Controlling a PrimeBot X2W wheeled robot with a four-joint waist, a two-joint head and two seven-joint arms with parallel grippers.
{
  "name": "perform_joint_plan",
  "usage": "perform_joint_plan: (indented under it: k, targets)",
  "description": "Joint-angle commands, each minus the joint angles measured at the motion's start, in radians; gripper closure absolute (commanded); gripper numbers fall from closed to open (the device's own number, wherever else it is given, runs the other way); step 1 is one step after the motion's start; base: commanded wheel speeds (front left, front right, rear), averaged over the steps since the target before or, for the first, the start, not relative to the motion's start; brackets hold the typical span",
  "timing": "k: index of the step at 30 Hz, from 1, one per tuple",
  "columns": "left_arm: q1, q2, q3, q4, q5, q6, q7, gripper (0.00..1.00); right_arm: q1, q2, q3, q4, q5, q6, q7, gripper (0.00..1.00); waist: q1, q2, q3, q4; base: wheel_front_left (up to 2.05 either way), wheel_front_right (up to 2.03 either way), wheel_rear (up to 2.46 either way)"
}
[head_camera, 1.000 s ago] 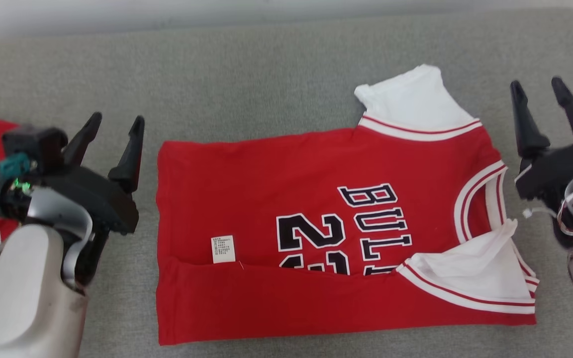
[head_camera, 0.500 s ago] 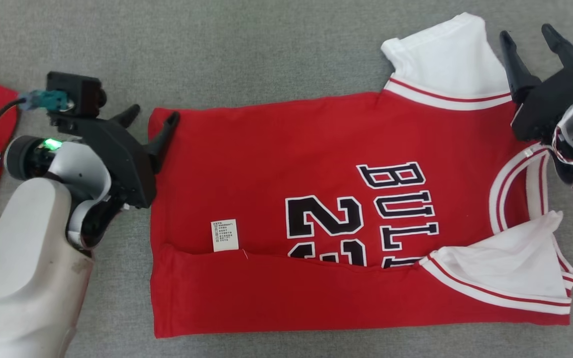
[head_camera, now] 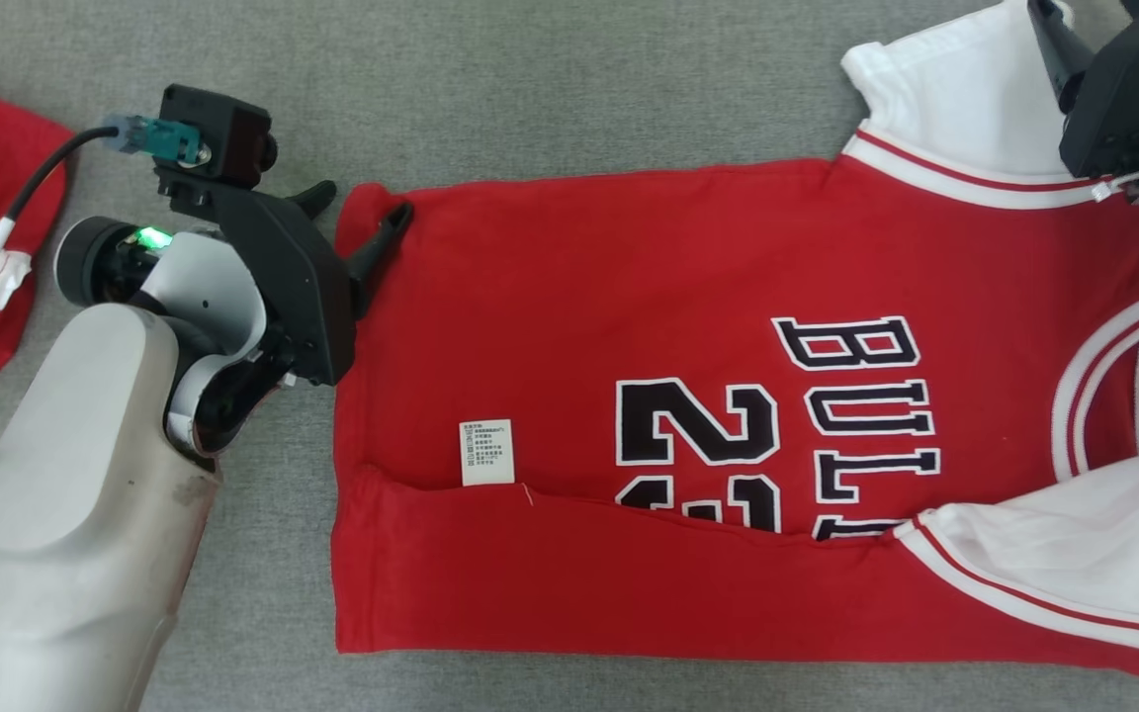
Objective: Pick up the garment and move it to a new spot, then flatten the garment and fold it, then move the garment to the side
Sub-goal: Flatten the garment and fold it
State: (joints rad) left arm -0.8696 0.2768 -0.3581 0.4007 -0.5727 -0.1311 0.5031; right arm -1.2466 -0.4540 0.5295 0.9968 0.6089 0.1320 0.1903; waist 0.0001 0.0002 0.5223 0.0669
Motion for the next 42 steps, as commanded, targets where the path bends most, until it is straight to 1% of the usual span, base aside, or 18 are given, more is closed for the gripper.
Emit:
perform_joint_plan:
  k: [1, 7, 11, 12, 13, 14, 15, 16, 19, 21, 24, 27, 33, 34, 35, 42]
  targets:
    - [0.005, -0.006, -0.010, 0.011, -0.012, 0.002, 0.014, 0.00, -0.017, -0.007, 0.009, 0.008, 0.004, -0.003, 0.015, 0.00, -0.0001, -0.0002, 0.013, 0.016, 0.00, 0.00, 0.00]
    - [-0.010, -0.010, -0.030, 0.016, -0.017, 0.002, 0.018, 0.00, -0.096, -0.013, 0.081, 0.069, 0.013, -0.003, 0.171, 0.00, -0.0001, -0.0002, 0.024, 0.036, 0.00, 0.00, 0.00]
    - [-0.021, -0.014, -0.038, 0.018, -0.016, 0.002, 0.025, 0.00, -0.137, 0.004, 0.109, 0.101, 0.027, -0.003, 0.270, 0.00, -0.0001, -0.0002, 0.030, 0.041, 0.00, 0.00, 0.00]
    - [-0.024, -0.015, -0.040, 0.020, -0.016, 0.002, 0.026, 0.00, -0.147, 0.007, 0.116, 0.108, 0.034, -0.003, 0.297, 0.33, -0.0001, -0.0002, 0.031, 0.041, 0.00, 0.00, 0.00]
    - [-0.025, -0.016, -0.044, 0.024, -0.015, 0.002, 0.030, 0.44, -0.154, 0.013, 0.124, 0.113, 0.041, -0.003, 0.326, 0.75, -0.0001, -0.0002, 0.033, 0.041, 0.00, 0.00, 0.00]
    - [-0.025, -0.015, -0.046, 0.026, -0.014, 0.002, 0.028, 0.58, -0.157, 0.018, 0.125, 0.122, 0.050, -0.003, 0.352, 1.00, -0.0001, -0.0002, 0.034, 0.040, 0.00, 0.00, 0.00]
    - [-0.022, -0.014, -0.048, 0.028, -0.011, 0.003, 0.025, 0.91, -0.159, 0.025, 0.124, 0.131, 0.061, -0.003, 0.378, 1.00, -0.0001, -0.0002, 0.033, 0.038, 0.00, 0.00, 0.00]
    - [-0.022, -0.015, -0.051, 0.031, -0.009, 0.003, 0.021, 1.00, -0.165, 0.030, 0.122, 0.135, 0.069, -0.003, 0.391, 1.00, -0.0001, -0.0002, 0.033, 0.036, 0.00, 0.00, 0.00]
    - [-0.022, -0.014, -0.045, 0.033, -0.004, 0.005, -0.008, 1.00, -0.185, 0.025, 0.126, 0.114, 0.068, -0.003, 0.348, 1.00, -0.0001, -0.0002, 0.029, 0.030, 0.00, 0.00, 0.00]
    - [-0.023, -0.011, -0.036, 0.043, 0.001, 0.011, -0.043, 1.00, -0.177, 0.017, 0.134, 0.098, 0.072, -0.003, 0.280, 1.00, -0.0001, -0.0002, 0.014, 0.022, 0.00, 0.00, 0.00]
    - [-0.025, -0.010, -0.028, 0.052, -0.004, 0.008, -0.073, 1.00, -0.159, 0.005, 0.142, 0.087, 0.078, -0.003, 0.210, 1.00, -0.0001, -0.0002, -0.009, 0.012, 0.00, 0.00, 0.00]
    - [-0.018, -0.007, -0.021, 0.053, 0.003, 0.016, -0.109, 1.00, -0.139, 0.000, 0.143, 0.069, 0.095, -0.003, 0.132, 1.00, -0.0001, -0.0002, -0.038, 0.000, 0.00, 0.00, 0.00]
    - [0.037, -0.011, -0.012, 0.045, -0.010, 0.023, -0.170, 1.00, -0.049, -0.024, 0.173, 0.004, 0.125, -0.003, -0.032, 1.00, -0.0001, -0.0002, -0.104, -0.023, 0.00, 0.00, 0.00]
    - [0.037, -0.011, -0.012, 0.045, -0.010, 0.023, -0.170, 1.00, -0.049, -0.024, 0.173, 0.004, 0.125, -0.003, -0.032, 1.00, -0.0001, -0.0002, -0.104, -0.023, 0.00, 0.00, 0.00]
    - [0.049, -0.012, -0.011, 0.041, -0.013, 0.025, -0.179, 1.00, -0.028, -0.029, 0.181, -0.009, 0.130, -0.003, -0.057, 1.00, -0.0001, -0.0002, -0.116, -0.026, 0.00, 0.00, 0.00]
    - [0.139, -0.010, -0.014, 0.009, -0.012, 0.043, -0.220, 1.00, 0.140, -0.064, 0.233, -0.138, 0.186, -0.003, -0.217, 1.00, -0.0001, -0.0002, -0.172, -0.056, 0.00, 0.00, 0.00]
